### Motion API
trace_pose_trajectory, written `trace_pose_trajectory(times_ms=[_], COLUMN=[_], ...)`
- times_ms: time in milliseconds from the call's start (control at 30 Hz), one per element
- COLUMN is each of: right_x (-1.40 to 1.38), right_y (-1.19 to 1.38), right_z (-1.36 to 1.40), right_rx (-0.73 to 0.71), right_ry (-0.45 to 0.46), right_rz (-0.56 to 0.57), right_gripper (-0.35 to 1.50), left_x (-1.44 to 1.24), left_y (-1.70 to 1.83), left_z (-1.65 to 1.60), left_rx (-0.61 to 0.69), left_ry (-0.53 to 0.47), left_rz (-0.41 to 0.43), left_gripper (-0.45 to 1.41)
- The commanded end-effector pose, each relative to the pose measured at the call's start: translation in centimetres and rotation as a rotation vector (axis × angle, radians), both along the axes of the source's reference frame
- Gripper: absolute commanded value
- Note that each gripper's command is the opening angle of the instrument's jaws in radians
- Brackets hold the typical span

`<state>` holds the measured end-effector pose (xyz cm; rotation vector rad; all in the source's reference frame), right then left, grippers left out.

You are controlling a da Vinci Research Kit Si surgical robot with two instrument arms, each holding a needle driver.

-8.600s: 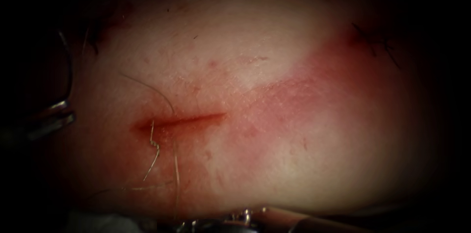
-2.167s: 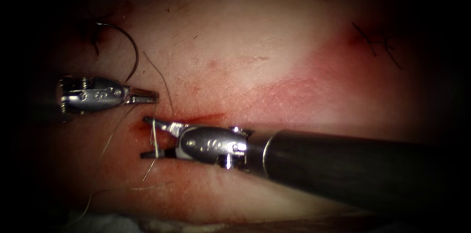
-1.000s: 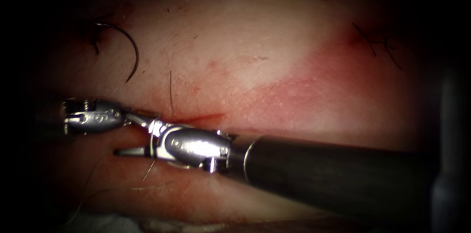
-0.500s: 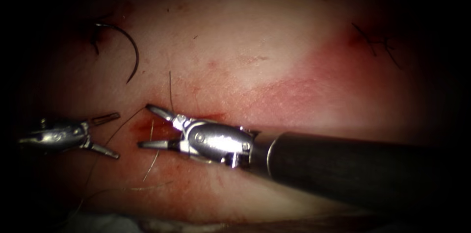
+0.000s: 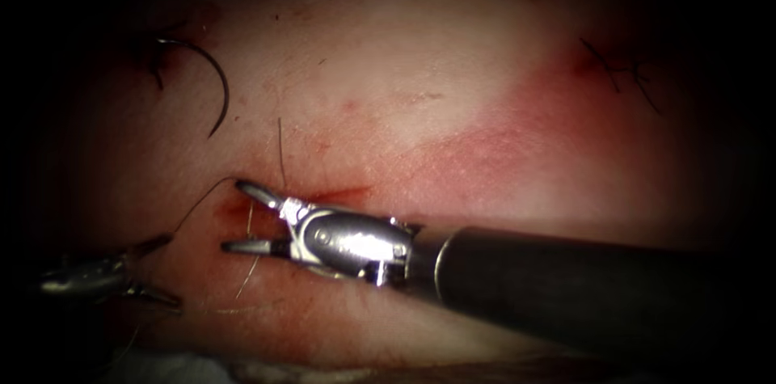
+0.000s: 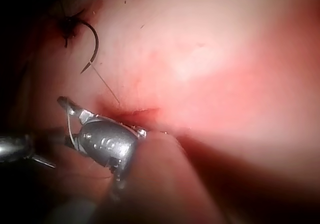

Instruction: Wound Closure

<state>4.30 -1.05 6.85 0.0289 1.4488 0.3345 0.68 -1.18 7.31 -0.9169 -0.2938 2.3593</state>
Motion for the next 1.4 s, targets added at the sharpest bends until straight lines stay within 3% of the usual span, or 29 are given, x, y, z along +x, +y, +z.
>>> trace_pose_trajectory(times_ms=[33, 200, 267, 467, 633, 667, 733, 767, 867, 1100, 1400], right_x=[0.08, 0.09, 0.1, 0.1, 0.06, 0.05, 0.03, 0.03, 0.04, 0.06, 0.07], right_y=[-0.07, -0.11, -0.13, -0.11, -0.11, -0.12, -0.13, -0.13, -0.11, -0.13, -0.25], right_z=[0.04, 0.02, 0.01, 0.02, 0.02, 0.01, 0.0, 0.0, 0.01, 0.01, 0.1], right_rx=[0.004, 0.004, 0.004, -0.002, -0.002, -0.002, -0.002, -0.002, -0.002, -0.003, 0.008], right_ry=[0.001, 0.001, 0.004, 0.002, 0.003, 0.003, 0.005, 0.005, 0.003, 0.003, -0.022], right_rz=[-0.003, -0.009, -0.012, -0.011, -0.013, -0.014, -0.016, -0.016, -0.014, -0.015, -0.067], right_gripper=[1.48, 1.48, 1.48, 1.48, 1.48, 1.48, 1.47, 1.47, 1.47, 1.45, 1.4], left_x=[-0.03, 0.13, 0.14, -0.08, -0.14, -0.13, -0.05, -0.02, 0.01, -0.17, -0.21], left_y=[-0.04, 0.13, 0.14, -0.06, 0.0, 0.02, 0.04, 0.03, -0.09, -0.14, 0.44], left_z=[0.07, 0.2, 0.31, 0.57, 0.59, 0.6, 0.68, 0.71, 0.72, 0.37, 0.06], left_rx=[0.001, -0.003, -0.005, -0.013, -0.05, -0.051, -0.055, -0.052, -0.04, -0.068, -0.141], left_ry=[0.007, 0.046, 0.058, 0.0, -0.019, -0.02, -0.021, -0.016, -0.021, -0.024, -0.034], left_rz=[-0.011, -0.06, -0.078, -0.029, -0.018, -0.017, -0.008, 0.002, 0.04, 0.098, 0.092], left_gripper=[0.86, 0.76, 0.59, 0.42, 0.22, 0.15, -0.38, -0.45, -0.45, -0.45, -0.45])
